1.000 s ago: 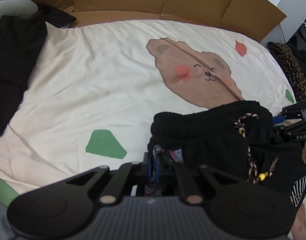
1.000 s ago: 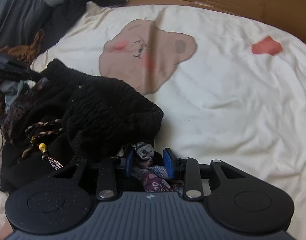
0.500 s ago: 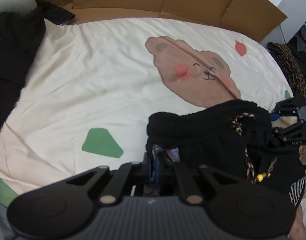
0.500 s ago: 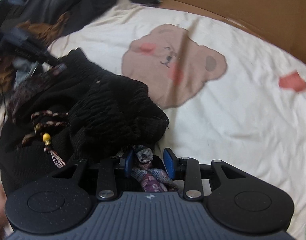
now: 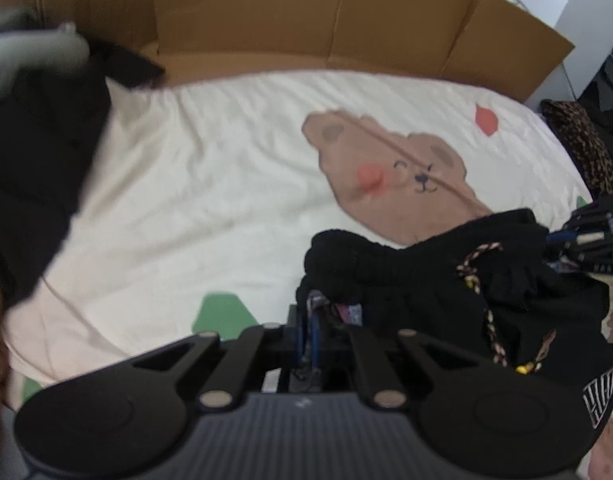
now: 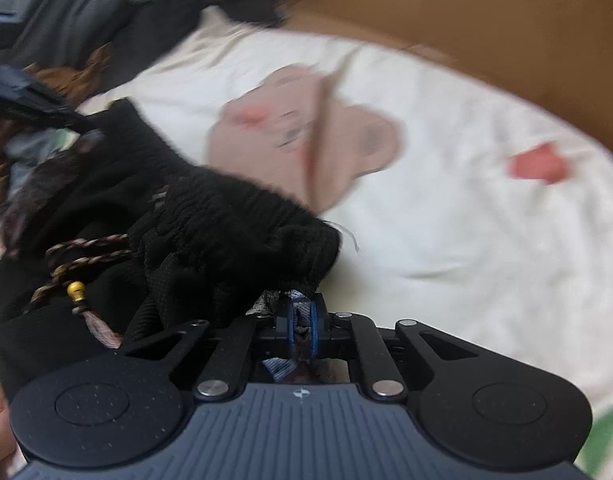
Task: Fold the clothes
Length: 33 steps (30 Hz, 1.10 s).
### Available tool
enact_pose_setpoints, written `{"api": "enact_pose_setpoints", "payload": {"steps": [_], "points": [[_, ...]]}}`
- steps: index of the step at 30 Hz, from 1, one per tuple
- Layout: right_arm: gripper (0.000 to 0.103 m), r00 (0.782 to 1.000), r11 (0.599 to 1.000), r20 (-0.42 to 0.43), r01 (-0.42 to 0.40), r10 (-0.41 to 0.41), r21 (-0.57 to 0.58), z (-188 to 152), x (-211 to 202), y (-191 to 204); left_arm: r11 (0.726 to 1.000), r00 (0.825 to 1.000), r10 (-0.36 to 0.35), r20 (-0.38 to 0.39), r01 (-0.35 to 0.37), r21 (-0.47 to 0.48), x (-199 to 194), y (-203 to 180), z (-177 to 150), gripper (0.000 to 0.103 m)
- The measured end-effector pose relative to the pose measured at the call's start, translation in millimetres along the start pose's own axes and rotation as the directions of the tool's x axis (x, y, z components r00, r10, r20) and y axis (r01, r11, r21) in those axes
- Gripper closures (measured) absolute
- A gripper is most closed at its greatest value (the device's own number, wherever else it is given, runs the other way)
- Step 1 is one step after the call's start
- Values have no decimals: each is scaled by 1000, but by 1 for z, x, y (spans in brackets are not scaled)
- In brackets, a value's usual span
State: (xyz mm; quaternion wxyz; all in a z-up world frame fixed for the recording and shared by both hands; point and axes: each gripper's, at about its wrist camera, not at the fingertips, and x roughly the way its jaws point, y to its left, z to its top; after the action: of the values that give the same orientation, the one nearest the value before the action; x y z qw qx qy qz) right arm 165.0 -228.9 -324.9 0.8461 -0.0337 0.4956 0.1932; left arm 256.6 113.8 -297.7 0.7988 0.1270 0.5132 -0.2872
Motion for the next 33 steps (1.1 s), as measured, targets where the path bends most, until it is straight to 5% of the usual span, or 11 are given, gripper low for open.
{"api": "enact_pose_setpoints", "payload": {"steps": [11,24,33], "points": [[100,958,965,129,261,-257,-13,20,-61,-10,986,985,78,157,-99,132,-34,-27,38,99],[101,920,936,186,351,-346,6,80,-63,-35,973,955,147,257,-186,134,-34,-18,96,99],[101,901,917,177,398,-397,26,119,-44,-62,973,959,166,229,-197,120,-8,1,125,100]]}}
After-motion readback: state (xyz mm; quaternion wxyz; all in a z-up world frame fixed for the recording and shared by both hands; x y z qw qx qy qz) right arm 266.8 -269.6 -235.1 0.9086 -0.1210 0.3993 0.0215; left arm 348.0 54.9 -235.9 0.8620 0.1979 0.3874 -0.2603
